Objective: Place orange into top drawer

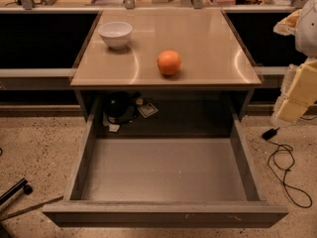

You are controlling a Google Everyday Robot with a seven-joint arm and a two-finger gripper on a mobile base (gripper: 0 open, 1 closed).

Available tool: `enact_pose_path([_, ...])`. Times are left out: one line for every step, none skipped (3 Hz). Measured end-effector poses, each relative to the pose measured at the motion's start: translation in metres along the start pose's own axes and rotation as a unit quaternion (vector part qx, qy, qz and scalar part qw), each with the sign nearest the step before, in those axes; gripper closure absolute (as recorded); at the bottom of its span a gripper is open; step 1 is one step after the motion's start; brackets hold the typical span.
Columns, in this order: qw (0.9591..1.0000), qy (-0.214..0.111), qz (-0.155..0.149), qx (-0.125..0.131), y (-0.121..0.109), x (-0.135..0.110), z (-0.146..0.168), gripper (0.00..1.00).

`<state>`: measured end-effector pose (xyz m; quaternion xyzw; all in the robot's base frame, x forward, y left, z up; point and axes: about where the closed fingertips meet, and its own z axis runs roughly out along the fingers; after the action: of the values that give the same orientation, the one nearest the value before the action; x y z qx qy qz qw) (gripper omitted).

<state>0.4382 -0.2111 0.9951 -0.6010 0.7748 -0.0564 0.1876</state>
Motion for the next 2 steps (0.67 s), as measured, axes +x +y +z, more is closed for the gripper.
enact_pose_path([1.0000,0.000,0.000,0.000,0.0000,0.0000,0.0000,0.00])
enact_pose_path([0.9999,-0.008,-0.007,0.002,-0.0085,-0.0036,0.0082,0.00])
